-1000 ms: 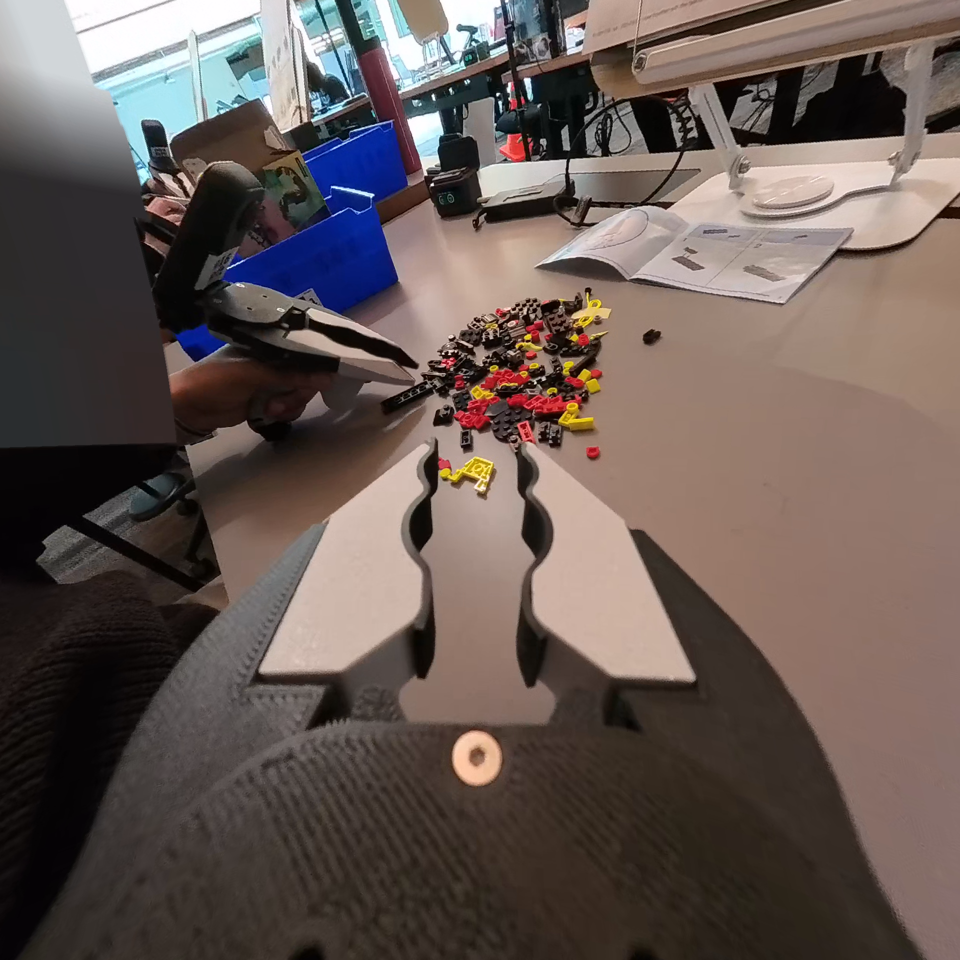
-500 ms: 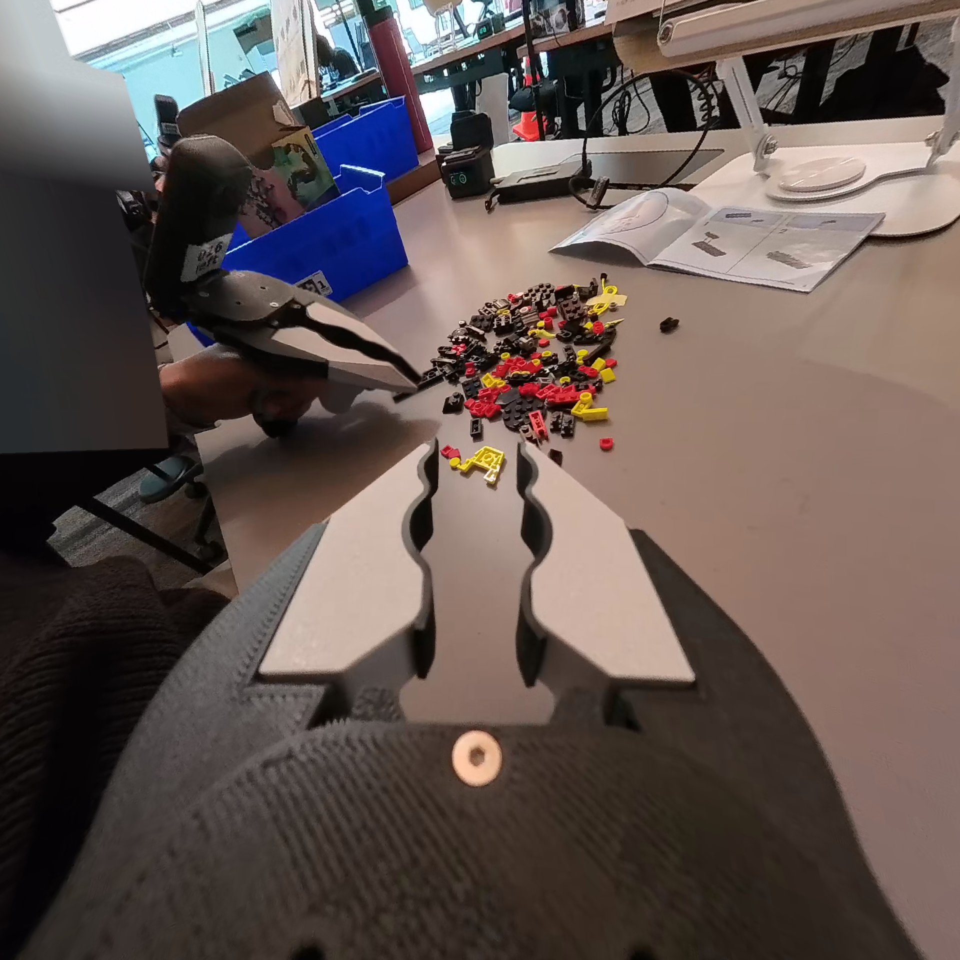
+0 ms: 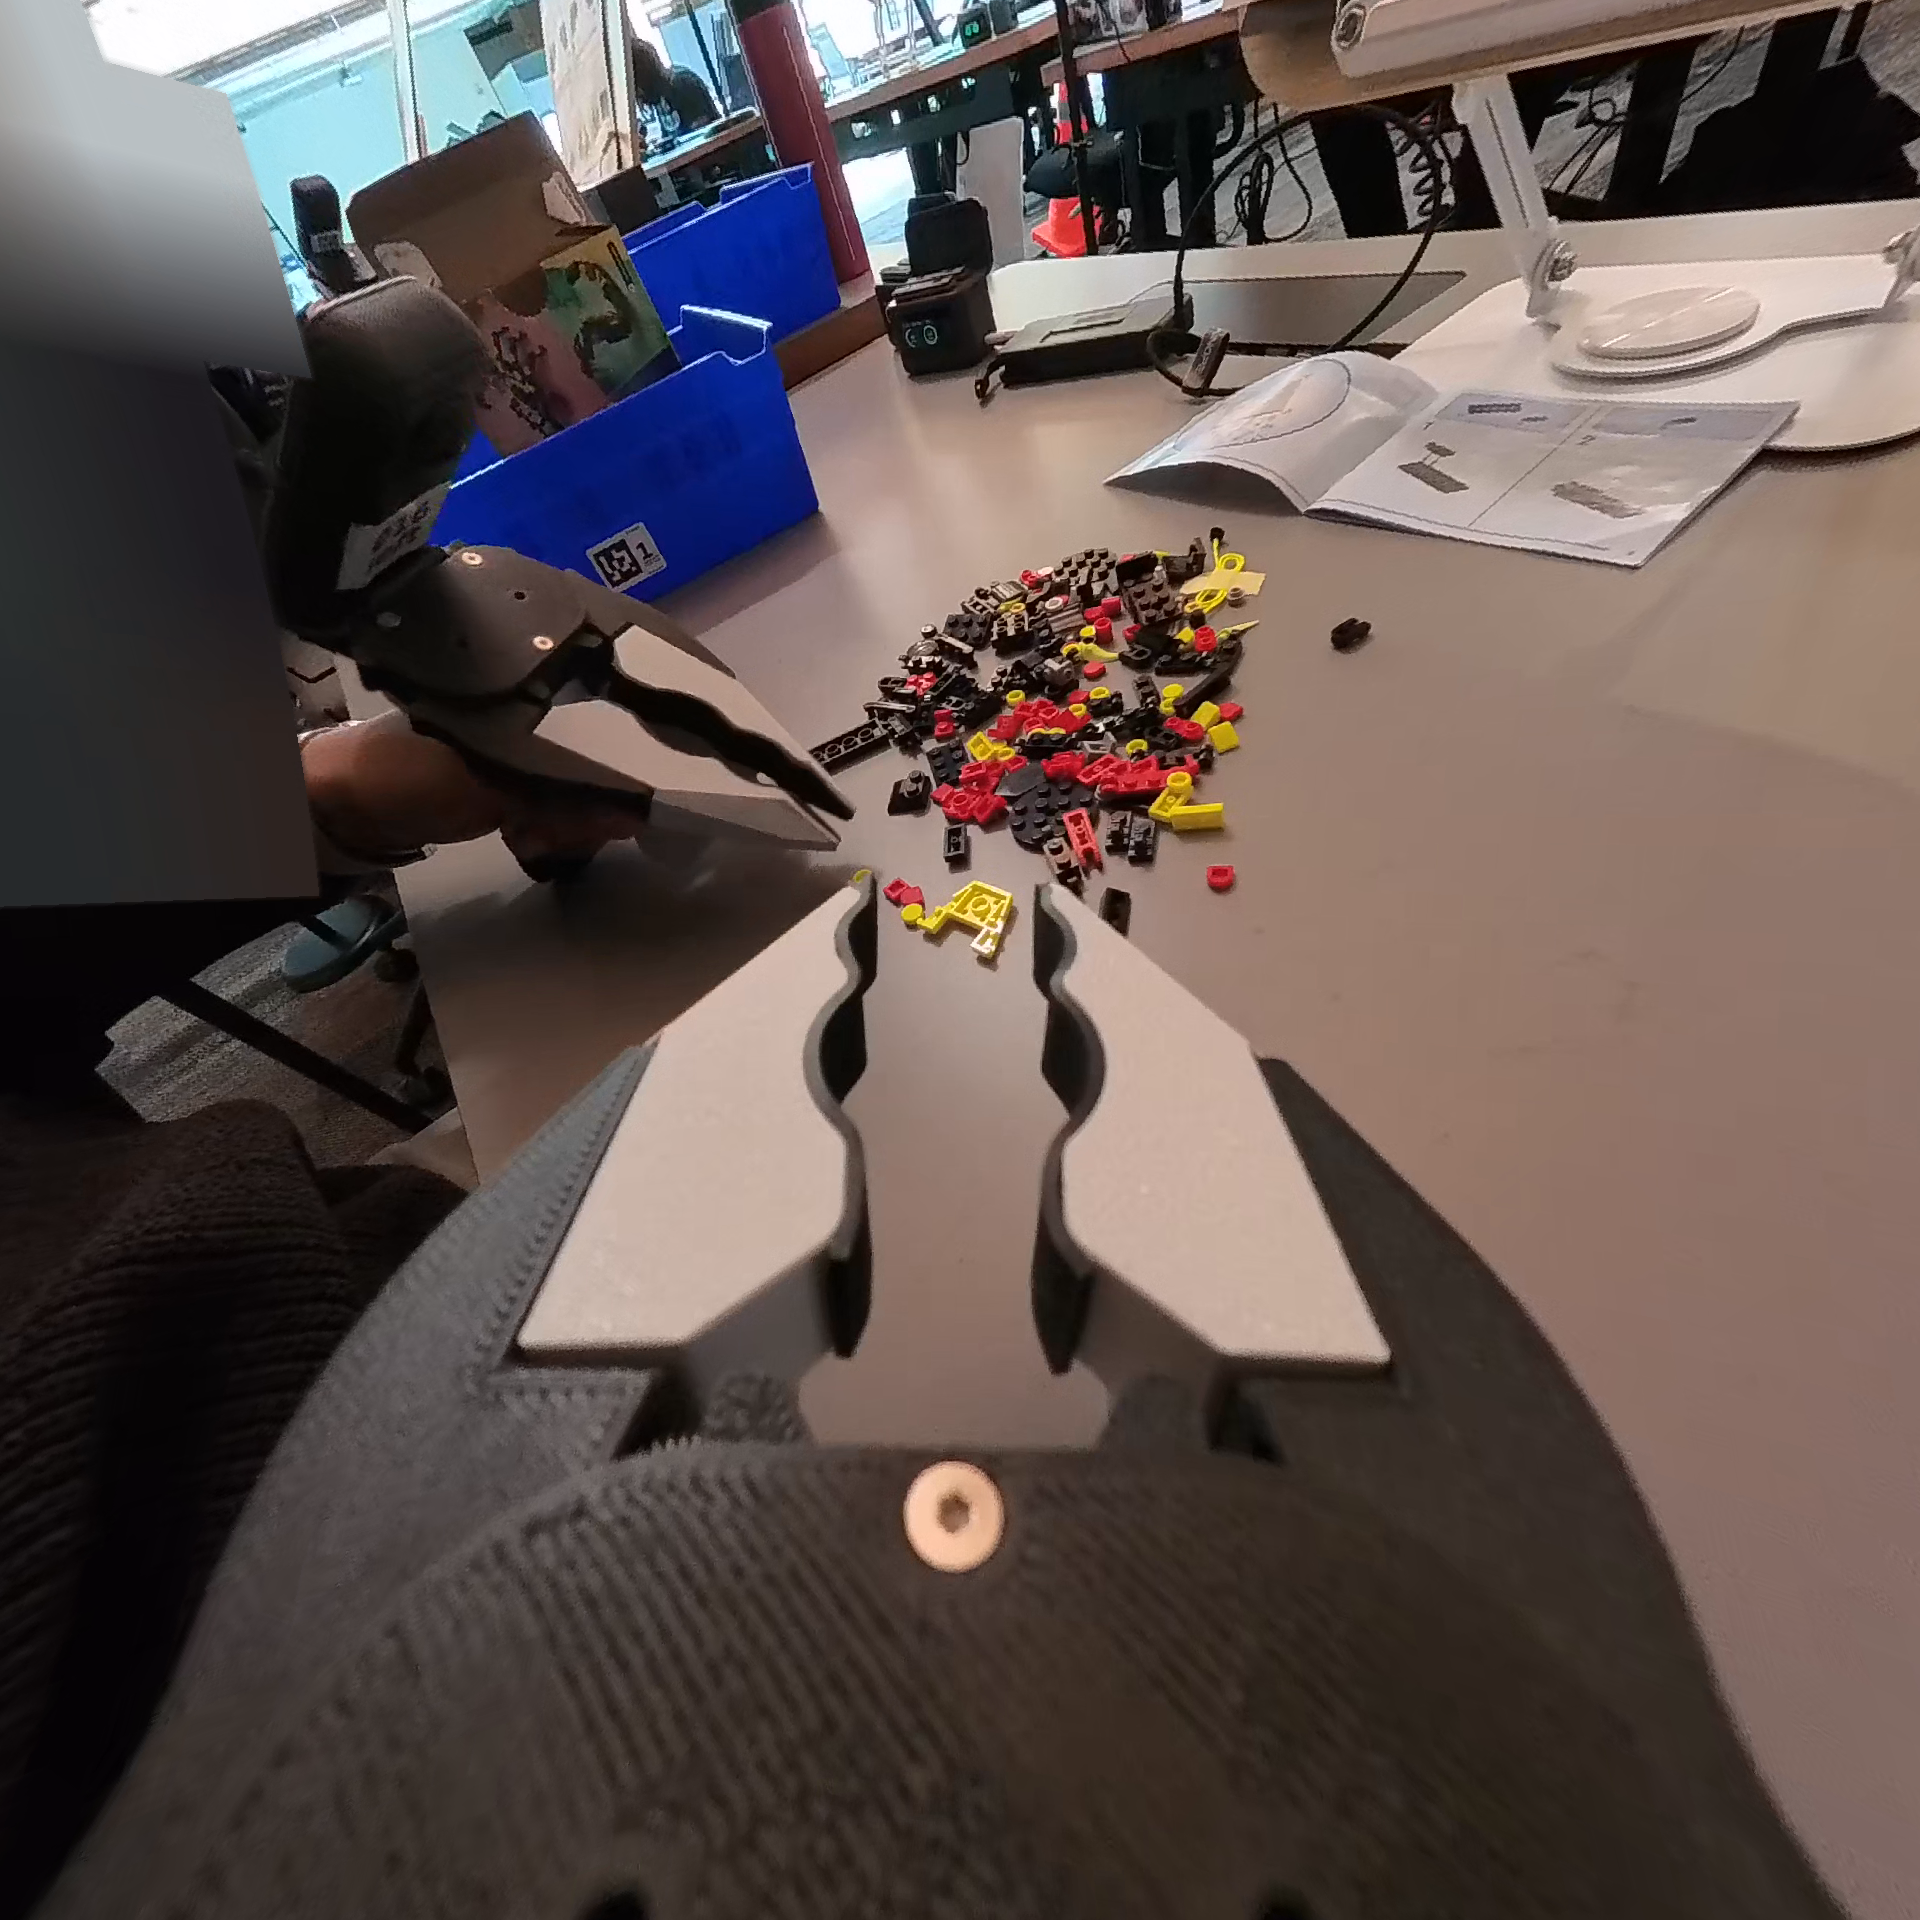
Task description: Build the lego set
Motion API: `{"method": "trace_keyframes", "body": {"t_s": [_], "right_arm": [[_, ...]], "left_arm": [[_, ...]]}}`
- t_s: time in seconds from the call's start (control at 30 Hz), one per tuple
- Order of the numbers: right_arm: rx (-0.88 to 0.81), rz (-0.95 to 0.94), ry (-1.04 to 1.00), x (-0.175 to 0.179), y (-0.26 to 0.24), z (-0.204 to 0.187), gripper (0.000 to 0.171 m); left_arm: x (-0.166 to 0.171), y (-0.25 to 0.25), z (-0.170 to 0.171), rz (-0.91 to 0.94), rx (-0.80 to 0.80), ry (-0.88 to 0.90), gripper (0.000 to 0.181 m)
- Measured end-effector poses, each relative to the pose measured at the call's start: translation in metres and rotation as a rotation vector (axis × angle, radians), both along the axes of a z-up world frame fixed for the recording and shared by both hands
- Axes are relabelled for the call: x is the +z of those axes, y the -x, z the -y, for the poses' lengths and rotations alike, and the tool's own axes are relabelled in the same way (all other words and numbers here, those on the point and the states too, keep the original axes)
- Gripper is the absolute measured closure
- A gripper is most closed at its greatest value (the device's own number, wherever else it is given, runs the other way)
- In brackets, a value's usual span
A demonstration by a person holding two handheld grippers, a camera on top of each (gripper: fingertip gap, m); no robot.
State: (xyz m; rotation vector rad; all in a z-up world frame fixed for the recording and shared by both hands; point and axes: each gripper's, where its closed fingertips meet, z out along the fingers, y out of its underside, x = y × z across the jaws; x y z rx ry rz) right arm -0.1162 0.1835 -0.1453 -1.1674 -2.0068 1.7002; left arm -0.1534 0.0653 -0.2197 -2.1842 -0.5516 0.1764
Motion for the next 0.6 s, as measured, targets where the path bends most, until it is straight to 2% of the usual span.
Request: {"method": "trace_keyframes", "body": {"t_s": [0.6], "right_arm": [[0.003, 0.005, -0.005, -0.0017, 0.0002, 0.0002, 0.143]], "left_arm": [[-0.0036, 0.0034, 0.0018, 0.035, 0.021, 0.006, 0.175]]}}
